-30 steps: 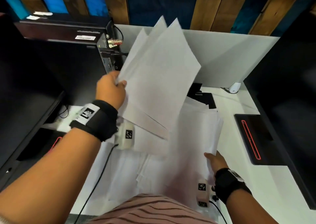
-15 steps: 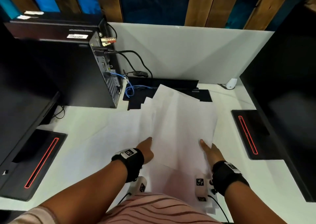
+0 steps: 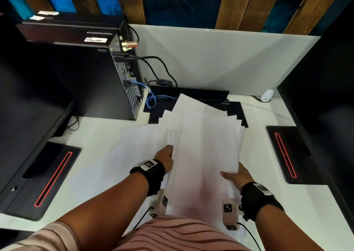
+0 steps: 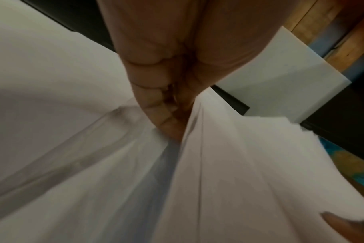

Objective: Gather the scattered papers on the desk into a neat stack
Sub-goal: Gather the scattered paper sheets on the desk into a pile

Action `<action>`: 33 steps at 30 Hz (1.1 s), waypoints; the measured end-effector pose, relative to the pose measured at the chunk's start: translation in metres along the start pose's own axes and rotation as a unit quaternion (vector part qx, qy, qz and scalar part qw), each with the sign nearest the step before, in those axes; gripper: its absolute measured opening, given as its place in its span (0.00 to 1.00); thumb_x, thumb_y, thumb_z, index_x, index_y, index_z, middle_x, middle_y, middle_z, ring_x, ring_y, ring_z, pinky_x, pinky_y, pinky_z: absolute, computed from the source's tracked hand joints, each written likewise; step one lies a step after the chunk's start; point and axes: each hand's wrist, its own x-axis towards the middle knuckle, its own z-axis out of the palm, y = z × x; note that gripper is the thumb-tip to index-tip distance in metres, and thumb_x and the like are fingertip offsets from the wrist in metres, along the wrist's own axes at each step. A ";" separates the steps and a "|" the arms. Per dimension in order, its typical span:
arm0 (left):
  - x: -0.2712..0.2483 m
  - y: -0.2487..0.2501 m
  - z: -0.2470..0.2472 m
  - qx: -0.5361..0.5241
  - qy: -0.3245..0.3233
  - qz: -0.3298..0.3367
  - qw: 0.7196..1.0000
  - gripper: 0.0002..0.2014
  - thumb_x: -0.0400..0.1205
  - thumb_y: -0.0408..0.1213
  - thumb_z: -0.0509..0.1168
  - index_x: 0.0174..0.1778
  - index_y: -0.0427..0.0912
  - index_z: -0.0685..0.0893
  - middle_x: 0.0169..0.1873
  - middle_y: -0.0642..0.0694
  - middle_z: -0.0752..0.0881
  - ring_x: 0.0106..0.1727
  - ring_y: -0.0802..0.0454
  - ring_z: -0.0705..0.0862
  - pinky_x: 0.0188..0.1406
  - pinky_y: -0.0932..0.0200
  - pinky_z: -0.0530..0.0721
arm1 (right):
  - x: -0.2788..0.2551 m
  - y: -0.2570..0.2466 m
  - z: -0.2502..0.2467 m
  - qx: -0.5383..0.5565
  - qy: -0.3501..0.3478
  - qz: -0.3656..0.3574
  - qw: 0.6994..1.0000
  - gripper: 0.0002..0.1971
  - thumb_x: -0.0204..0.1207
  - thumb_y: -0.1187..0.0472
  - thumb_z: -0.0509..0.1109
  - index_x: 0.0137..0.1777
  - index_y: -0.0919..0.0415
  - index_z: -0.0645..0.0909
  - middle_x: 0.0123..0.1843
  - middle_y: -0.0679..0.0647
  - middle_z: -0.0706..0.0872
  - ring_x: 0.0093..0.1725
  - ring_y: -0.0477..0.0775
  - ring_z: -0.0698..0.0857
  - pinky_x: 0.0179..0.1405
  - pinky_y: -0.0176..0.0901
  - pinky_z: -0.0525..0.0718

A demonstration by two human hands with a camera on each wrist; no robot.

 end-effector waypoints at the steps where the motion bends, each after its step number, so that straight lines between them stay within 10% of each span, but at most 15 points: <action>1: 0.000 -0.001 -0.004 -0.007 0.017 0.000 1.000 0.24 0.77 0.28 0.51 0.71 0.35 0.72 0.64 0.33 0.79 0.64 0.32 0.79 0.61 0.48 0.80 | -0.001 0.000 0.002 0.009 0.011 0.003 1.000 0.30 0.68 0.72 0.78 0.70 0.65 0.74 0.56 0.59 0.84 0.54 0.58 0.82 0.57 0.45 0.78; 9: 0.003 -0.078 -0.094 0.127 0.245 -0.155 0.948 0.30 0.76 0.46 0.68 0.74 0.44 0.69 0.73 0.39 0.73 0.75 0.37 0.69 0.73 0.47 0.67 | -0.004 0.004 0.003 0.052 0.036 0.017 0.998 0.26 0.70 0.74 0.76 0.69 0.69 0.76 0.50 0.59 0.83 0.50 0.57 0.81 0.54 0.43 0.75; 18: -0.007 -0.103 -0.116 0.130 0.158 -0.206 0.957 0.51 0.58 0.75 0.65 0.73 0.49 0.68 0.72 0.42 0.76 0.72 0.36 0.74 0.72 0.41 0.71 | 0.001 0.006 0.006 0.029 0.049 0.018 0.998 0.29 0.70 0.74 0.76 0.71 0.70 0.73 0.65 0.68 0.82 0.53 0.58 0.79 0.58 0.44 0.75; 33: -0.026 -0.053 -0.124 0.193 0.143 -0.095 0.966 0.18 0.78 0.43 0.69 0.61 0.39 0.83 0.63 0.39 0.83 0.64 0.40 0.81 0.61 0.55 0.78 | -0.001 0.008 0.010 0.014 0.065 0.019 0.998 0.29 0.71 0.71 0.75 0.73 0.69 0.72 0.67 0.68 0.81 0.65 0.67 0.80 0.64 0.49 0.76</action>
